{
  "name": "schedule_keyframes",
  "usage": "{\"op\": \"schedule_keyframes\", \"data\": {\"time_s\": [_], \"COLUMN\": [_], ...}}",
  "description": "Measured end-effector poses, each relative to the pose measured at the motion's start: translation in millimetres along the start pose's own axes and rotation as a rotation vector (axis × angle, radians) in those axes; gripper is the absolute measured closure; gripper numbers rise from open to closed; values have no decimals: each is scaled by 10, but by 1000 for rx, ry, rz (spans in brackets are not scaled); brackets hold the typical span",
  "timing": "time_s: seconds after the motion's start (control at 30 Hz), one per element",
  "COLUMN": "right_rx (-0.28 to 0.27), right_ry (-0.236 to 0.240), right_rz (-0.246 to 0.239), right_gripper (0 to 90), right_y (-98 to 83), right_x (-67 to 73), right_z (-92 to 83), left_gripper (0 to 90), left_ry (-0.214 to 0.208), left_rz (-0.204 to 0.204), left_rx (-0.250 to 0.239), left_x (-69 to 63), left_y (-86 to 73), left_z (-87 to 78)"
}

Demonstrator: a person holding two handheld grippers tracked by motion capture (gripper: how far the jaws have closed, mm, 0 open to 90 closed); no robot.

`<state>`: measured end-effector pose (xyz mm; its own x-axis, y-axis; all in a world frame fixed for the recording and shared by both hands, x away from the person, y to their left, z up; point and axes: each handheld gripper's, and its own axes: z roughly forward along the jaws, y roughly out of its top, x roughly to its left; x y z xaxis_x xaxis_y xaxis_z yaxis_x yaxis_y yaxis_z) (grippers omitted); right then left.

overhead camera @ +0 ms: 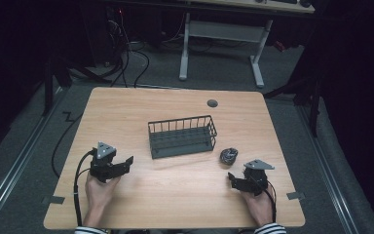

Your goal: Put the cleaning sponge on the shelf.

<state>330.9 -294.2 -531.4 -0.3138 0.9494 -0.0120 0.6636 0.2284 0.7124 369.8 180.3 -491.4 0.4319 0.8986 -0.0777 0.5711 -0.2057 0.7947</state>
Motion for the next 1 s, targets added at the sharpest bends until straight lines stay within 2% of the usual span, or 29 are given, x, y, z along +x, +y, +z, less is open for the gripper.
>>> {"op": "schedule_keyframes", "data": {"time_s": [0.1,0.43,0.6,0.7,0.8,0.87,1.0], "right_rx": [0,-2,6,16,20,8,-6], "right_ry": [0,-3,-1,3,4,12,30], "right_rz": [0,5,0,-3,-7,-14,2], "right_gripper": [207,228,228,228,228,232,232], "right_y": [-1,2,11,21,28,38,58], "right_x": [0,-6,-10,-14,-13,-14,-32], "right_z": [0,-3,-3,-8,-17,-44,-81], "left_gripper": [290,283,283,283,284,283,284], "left_ry": [28,94,97,125,131,144,137], "left_rz": [-4,-25,-39,-27,-20,-9,-13], "left_rx": [24,62,67,75,86,91,86], "left_x": [38,149,173,177,178,175,178], "left_y": [-110,-283,-332,-366,-373,-380,-384], "left_z": [57,150,160,178,188,205,212]}}
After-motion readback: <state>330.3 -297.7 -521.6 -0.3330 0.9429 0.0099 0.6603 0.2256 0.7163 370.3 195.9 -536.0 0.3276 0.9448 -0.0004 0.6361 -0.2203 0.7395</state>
